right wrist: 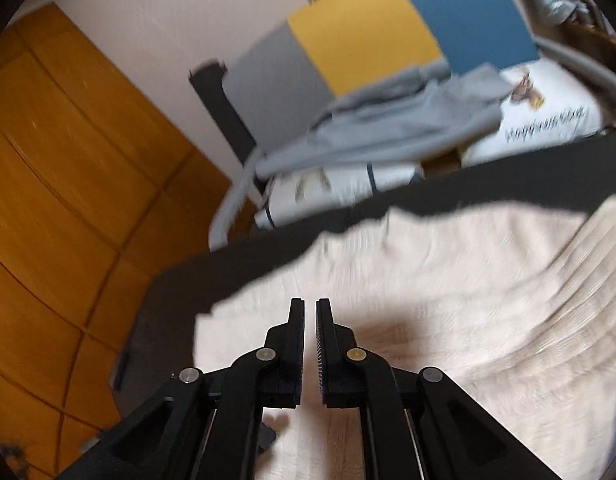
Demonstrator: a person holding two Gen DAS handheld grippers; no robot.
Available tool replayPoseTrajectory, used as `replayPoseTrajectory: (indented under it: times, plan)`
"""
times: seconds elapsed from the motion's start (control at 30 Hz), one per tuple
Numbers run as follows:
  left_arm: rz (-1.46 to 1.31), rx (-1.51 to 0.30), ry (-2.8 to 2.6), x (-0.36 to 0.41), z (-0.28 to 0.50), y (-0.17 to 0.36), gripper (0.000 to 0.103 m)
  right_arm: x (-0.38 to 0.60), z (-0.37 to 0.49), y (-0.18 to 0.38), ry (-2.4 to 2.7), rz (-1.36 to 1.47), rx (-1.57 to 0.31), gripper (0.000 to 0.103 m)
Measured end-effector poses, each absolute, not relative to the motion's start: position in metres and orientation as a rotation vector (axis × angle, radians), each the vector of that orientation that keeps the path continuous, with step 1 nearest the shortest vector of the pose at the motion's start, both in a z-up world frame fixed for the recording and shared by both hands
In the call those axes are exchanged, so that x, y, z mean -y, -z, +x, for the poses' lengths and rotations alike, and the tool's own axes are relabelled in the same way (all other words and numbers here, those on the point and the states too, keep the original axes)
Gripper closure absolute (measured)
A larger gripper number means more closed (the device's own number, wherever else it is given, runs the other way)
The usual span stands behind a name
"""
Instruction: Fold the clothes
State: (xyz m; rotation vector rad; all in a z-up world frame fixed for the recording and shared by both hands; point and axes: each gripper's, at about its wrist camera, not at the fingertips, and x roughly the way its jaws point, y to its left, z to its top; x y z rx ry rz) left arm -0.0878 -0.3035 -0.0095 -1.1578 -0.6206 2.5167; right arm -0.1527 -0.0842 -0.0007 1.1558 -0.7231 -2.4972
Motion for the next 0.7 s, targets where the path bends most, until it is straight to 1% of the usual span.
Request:
replayPoseTrajectory:
  times: [0.07,0.13,0.3,0.37,0.47,0.53,0.6,0.7]
  plan:
    - [-1.192,0.606,-2.501,0.297,-0.091,0.013,0.082,0.089,-0.154,0.021,2.450,1.215,0.698,0.095]
    - [-1.222,0.595,-2.479,0.290,-0.093,0.016,0.082,0.082,-0.144,0.027,2.442,1.208,0.686,0.094]
    - [-1.160,0.698,-2.440,0.285,-0.089,0.015,0.082,0.038,-0.077,0.032,2.599,1.144,0.547,0.093]
    - [-1.138,0.746,-2.425,0.282,-0.089,0.013,0.081,0.017,-0.052,0.039,2.697,1.171,0.462,0.093]
    - [-1.135,0.768,-2.436,0.273,-0.092,0.015,0.078,-0.009,-0.035,0.057,2.778,1.236,0.411,0.093]
    - [-1.179,0.780,-2.416,0.264,-0.098,0.021,0.078,-0.024,-0.031,0.069,2.778,1.248,0.503,0.094]
    - [-1.241,0.762,-2.414,0.255,-0.105,0.029,0.078,-0.037,-0.027,0.077,2.772,1.245,0.599,0.099]
    - [-1.210,0.735,-2.458,0.248,-0.107,0.029,0.076,-0.037,-0.027,0.078,2.779,1.241,0.594,0.099]
